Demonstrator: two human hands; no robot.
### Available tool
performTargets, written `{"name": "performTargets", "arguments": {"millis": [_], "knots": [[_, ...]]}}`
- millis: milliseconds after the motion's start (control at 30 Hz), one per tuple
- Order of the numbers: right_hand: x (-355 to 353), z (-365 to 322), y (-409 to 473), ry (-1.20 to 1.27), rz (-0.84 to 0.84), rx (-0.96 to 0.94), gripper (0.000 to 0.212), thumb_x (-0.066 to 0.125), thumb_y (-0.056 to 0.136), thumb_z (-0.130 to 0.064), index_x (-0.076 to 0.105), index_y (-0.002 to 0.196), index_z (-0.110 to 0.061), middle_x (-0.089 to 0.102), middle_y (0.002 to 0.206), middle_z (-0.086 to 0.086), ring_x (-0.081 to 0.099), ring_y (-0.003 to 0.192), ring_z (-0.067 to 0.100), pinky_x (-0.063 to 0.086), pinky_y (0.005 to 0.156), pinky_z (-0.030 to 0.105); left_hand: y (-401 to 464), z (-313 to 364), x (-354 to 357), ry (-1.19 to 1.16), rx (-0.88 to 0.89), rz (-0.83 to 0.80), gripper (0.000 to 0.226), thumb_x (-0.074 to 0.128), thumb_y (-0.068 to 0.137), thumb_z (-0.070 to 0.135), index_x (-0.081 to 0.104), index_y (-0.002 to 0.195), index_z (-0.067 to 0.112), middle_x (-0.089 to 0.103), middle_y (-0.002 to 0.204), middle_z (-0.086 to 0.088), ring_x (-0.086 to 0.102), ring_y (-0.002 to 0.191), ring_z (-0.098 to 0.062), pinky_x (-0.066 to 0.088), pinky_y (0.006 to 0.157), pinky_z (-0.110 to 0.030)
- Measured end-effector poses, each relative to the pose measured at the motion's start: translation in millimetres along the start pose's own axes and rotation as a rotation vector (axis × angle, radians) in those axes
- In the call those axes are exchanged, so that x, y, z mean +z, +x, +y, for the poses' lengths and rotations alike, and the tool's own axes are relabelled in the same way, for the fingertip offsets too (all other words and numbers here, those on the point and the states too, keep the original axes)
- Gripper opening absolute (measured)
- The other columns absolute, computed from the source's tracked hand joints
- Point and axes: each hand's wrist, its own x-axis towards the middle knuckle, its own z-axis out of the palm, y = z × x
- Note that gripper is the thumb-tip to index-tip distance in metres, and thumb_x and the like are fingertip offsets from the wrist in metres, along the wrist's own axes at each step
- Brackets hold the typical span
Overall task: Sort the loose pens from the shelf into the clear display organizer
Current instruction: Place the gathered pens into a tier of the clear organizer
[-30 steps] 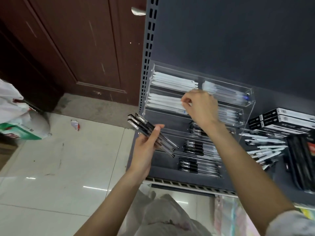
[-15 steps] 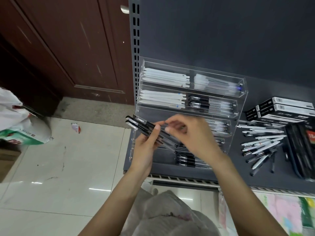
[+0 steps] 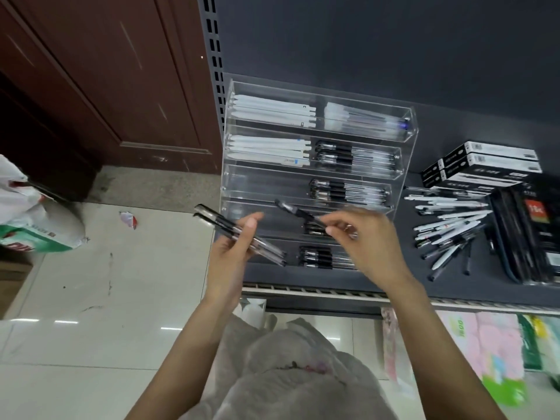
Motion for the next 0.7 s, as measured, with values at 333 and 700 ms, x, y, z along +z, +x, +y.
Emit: {"name": "performTargets", "arguments": {"millis": [333, 700], "knots": [[101.8, -14.9, -9.1, -0.412, -0.395, -0.203, 0.042, 0.051, 0.089, 0.003, 0.064, 0.12, -0.022, 0.066, 0.103, 0.001, 0.057, 0.099, 0.021, 0.048, 0.071, 0.03, -16.5, -11.4, -44.5, 0.081, 0.107, 0.261, 0.017, 0.059, 0.09, 0.029, 0.061, 0.079, 0.017, 0.055, 0.059, 0.01, 0.051, 0.058, -0.003, 0.045, 0.057, -0.012], [118.3, -7.7, -2.9, -0.104, -0.57, -0.038, 0.032, 0.044, 0.098, -0.01, 0.062, 0.124, -0.015, 0.06, 0.122, 0.007, 0.054, 0.111, 0.024, 0.044, 0.091, 0.036, -35.3, -27.9, -27.8, 0.09, 0.047, 0.147, 0.015, 0.064, 0.084, 0.03, 0.065, 0.084, 0.015, 0.062, 0.069, 0.004, 0.059, 0.067, -0.006, 0.05, 0.065, -0.017]]}}
